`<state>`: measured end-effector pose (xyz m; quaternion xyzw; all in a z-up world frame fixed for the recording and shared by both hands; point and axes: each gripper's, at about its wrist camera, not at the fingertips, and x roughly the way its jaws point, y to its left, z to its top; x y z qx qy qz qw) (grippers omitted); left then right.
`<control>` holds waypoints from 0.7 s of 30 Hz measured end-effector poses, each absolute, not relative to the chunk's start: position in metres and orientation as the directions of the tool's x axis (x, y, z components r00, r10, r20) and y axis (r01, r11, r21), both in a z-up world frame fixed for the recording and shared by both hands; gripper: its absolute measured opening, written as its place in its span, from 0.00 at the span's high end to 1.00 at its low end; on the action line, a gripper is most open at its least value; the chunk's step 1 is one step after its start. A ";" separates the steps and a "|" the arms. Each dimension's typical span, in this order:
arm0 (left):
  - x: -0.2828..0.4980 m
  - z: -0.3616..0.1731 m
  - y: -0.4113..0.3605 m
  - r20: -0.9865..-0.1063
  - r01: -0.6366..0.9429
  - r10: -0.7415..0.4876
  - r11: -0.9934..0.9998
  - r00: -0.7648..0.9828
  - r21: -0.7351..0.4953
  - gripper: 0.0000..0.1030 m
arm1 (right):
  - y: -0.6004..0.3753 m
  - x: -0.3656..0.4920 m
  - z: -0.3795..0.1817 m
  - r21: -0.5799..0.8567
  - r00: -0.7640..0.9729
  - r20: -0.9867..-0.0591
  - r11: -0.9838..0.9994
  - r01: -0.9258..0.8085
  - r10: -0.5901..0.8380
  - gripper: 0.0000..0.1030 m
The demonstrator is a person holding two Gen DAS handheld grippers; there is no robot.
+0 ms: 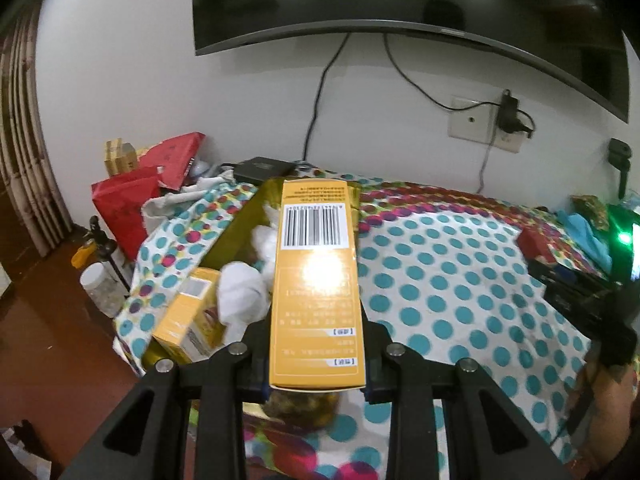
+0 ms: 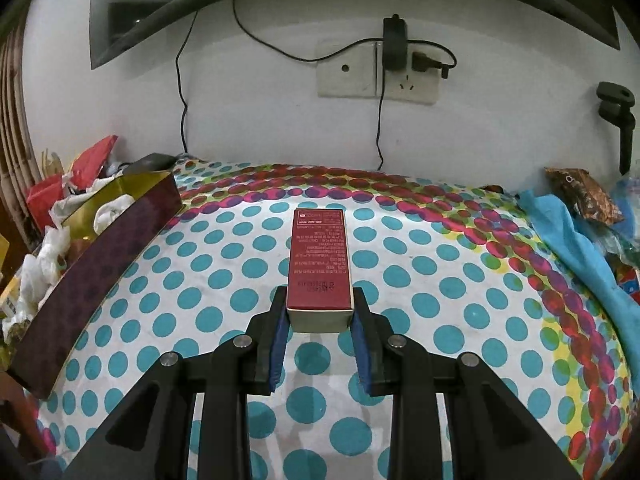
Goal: Organize objects
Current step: 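Carry the yellow box over the tray and release it with the left gripper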
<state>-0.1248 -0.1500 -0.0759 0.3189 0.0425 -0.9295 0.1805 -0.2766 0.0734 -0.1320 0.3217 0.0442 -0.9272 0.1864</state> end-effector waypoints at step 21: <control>-0.208 -0.076 -0.204 -0.675 0.381 -0.372 -0.913 -0.638 0.144 0.68 | 0.080 -0.277 -0.131 0.076 -0.726 -0.604 -0.931 0.358 -0.328 0.73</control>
